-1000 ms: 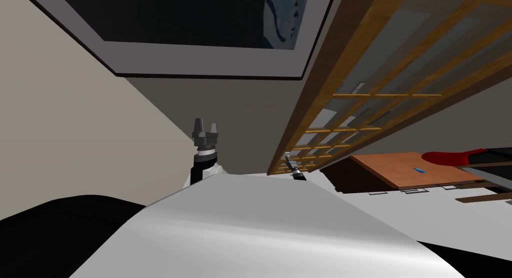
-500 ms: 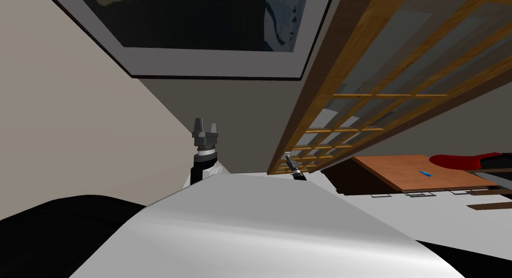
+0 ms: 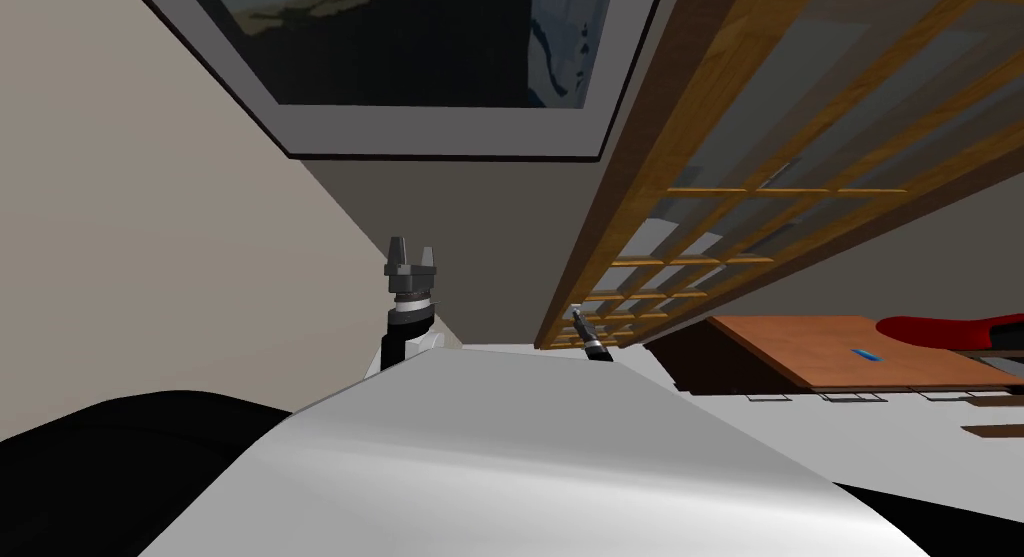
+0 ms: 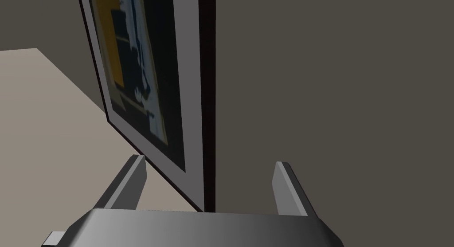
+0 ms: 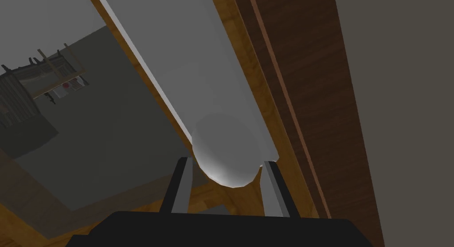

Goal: Pull the door open

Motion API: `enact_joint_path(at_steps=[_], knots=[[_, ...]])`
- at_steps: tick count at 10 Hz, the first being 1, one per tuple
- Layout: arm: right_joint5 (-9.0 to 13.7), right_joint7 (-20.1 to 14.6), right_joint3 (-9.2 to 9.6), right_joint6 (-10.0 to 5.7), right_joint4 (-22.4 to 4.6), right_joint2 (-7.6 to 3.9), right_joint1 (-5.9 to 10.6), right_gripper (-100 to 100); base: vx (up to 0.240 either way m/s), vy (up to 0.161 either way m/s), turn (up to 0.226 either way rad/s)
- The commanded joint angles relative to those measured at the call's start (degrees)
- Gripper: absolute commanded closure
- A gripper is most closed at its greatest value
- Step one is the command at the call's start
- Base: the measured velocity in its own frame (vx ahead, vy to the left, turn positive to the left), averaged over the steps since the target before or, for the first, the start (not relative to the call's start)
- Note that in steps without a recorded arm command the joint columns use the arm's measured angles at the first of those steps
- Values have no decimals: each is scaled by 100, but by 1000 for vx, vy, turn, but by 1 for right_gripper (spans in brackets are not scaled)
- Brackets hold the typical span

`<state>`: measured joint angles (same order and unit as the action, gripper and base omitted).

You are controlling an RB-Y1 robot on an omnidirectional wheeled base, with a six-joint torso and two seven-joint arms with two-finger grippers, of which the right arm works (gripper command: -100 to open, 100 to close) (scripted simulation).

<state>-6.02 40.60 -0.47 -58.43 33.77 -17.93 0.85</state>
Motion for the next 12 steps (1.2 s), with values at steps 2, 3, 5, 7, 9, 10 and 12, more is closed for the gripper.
enact_joint_path(at_steps=[2, 3, 5, 7, 9, 10, 12], knots=[[72, -383, 66, -1, -24, 47, 5, 100, -53, -21, 64], [134, -576, 80, 10, -21, 47, 7, 100, -34, -20, 73], [203, -840, 95, 23, -18, 48, 10, 100, -35, -17, 52], [276, -1078, 112, 36, -14, 48, 13, 100, -49, -27, 76], [348, -1312, 128, 49, -10, 49, 16, 100, -45, -7, 79], [304, -1082, 95, -1, 33, -3, -87, -100, -14, 11, -28], [257, -872, 79, -86, 29, -43, -158, -100, 1, 19, -43]])
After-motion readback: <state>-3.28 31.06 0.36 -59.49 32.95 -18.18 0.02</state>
